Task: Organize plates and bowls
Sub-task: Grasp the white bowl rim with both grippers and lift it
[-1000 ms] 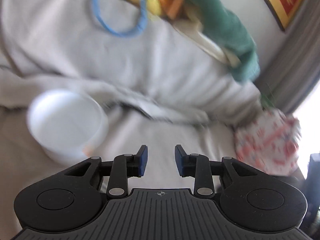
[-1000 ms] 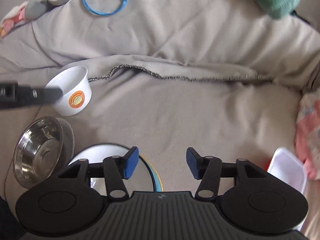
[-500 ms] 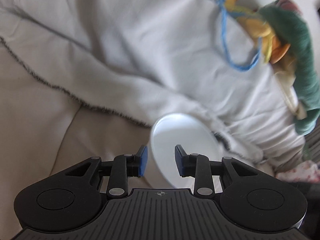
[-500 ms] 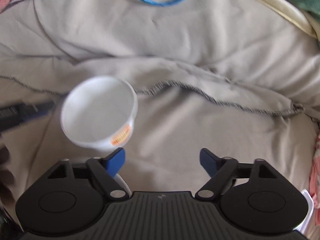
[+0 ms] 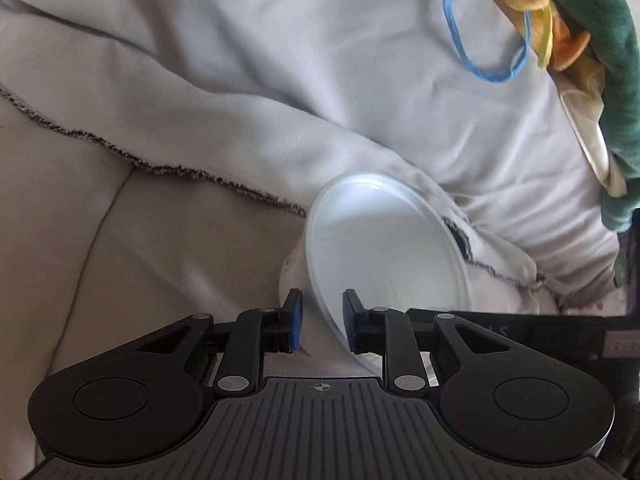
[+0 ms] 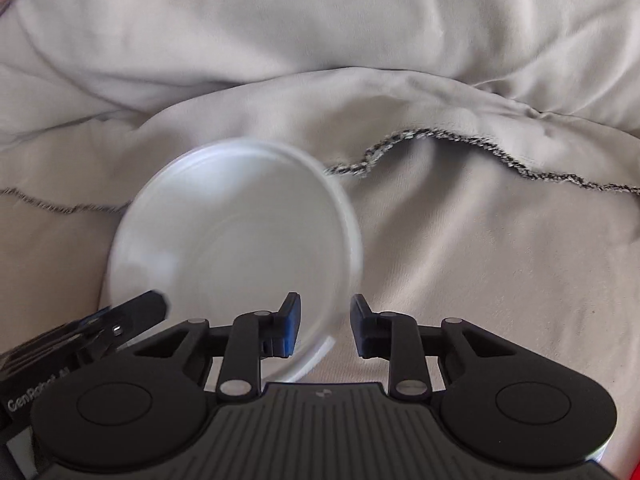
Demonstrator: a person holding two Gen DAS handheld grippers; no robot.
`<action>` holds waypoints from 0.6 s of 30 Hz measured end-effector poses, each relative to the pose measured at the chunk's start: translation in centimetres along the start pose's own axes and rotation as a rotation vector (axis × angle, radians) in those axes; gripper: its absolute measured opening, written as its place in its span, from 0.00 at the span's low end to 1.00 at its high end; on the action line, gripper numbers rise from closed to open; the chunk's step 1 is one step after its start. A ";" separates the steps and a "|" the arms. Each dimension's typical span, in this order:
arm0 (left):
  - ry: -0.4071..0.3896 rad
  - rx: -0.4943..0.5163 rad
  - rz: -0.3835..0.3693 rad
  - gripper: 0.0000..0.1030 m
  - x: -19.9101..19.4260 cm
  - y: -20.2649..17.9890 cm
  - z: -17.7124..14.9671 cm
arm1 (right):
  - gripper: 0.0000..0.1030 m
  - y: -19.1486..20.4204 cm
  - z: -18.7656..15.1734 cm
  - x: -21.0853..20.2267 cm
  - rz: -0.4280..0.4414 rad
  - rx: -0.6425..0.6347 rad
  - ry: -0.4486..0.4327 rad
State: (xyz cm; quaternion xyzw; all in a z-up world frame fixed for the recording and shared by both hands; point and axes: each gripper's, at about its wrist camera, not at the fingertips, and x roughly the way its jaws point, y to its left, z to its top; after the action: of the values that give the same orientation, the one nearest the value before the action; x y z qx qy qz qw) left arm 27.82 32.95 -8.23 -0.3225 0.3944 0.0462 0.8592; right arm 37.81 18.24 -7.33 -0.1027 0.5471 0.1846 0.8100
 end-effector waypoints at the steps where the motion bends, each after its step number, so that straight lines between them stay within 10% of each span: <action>1: 0.011 0.019 0.008 0.23 -0.2 -0.1 0.0 | 0.26 0.3 -0.4 -0.4 -0.007 -0.014 -0.006; 18: 0.026 0.002 -0.034 0.23 0.8 -1.4 -1.1 | 0.27 -3.1 -1.3 -1.0 0.125 0.060 0.004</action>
State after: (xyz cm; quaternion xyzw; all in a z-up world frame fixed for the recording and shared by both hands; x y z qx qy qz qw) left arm 28.10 31.08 -8.61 -0.3289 0.4003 0.0272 0.8549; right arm 37.65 14.71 -7.07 -0.0443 0.5595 0.2181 0.7984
